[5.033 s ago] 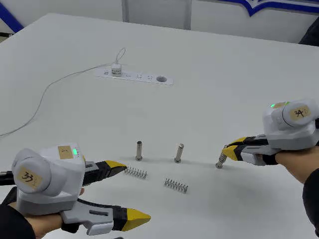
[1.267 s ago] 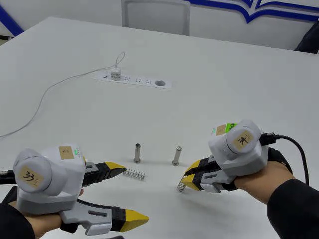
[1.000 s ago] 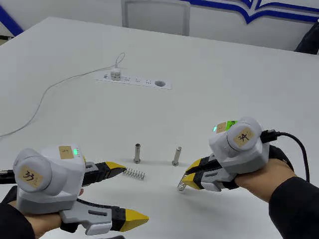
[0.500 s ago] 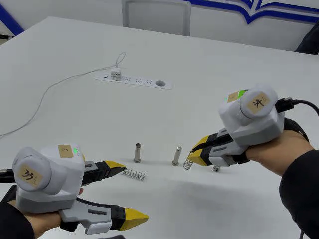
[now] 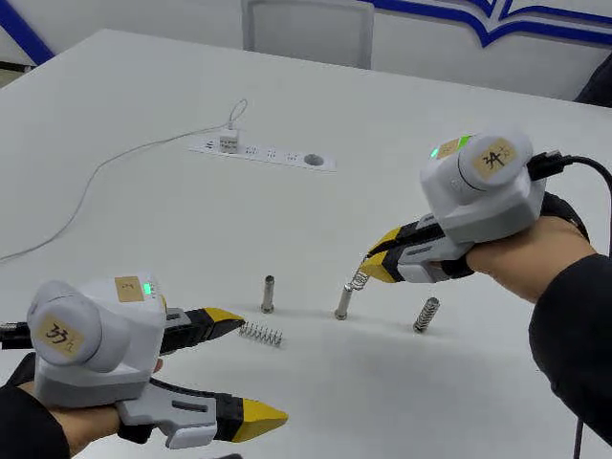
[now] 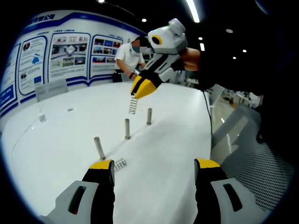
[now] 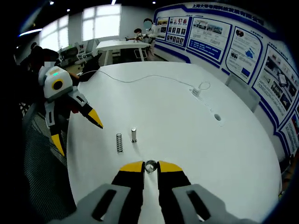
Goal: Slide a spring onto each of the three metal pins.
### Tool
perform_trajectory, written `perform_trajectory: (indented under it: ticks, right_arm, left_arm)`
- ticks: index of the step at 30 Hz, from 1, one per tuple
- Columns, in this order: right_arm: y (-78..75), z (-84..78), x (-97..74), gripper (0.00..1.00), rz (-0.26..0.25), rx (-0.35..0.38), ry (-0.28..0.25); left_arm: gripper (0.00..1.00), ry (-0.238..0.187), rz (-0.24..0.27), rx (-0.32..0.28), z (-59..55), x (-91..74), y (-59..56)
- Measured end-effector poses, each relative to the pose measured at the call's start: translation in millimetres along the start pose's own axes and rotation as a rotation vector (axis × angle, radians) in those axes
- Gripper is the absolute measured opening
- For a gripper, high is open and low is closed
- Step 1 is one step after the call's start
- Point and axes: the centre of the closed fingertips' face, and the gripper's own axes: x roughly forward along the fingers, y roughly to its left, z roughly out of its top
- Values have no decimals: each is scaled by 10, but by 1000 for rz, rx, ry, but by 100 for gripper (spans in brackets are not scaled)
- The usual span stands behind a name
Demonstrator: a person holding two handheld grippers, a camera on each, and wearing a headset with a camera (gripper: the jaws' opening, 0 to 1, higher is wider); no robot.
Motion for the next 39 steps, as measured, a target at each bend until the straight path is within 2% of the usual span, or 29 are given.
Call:
perform_trajectory:
  ticks: [23, 39]
  right_arm:
    - [-50, -84, 230, 12, 25, 1, 46]
    - [-15, -303, 459, 12, 49, 14, 110]
  left_arm:
    - [71, -2, 15, -18, -7, -3, 45]
    - [71, -8, 23, -26, 5, -15, 64]
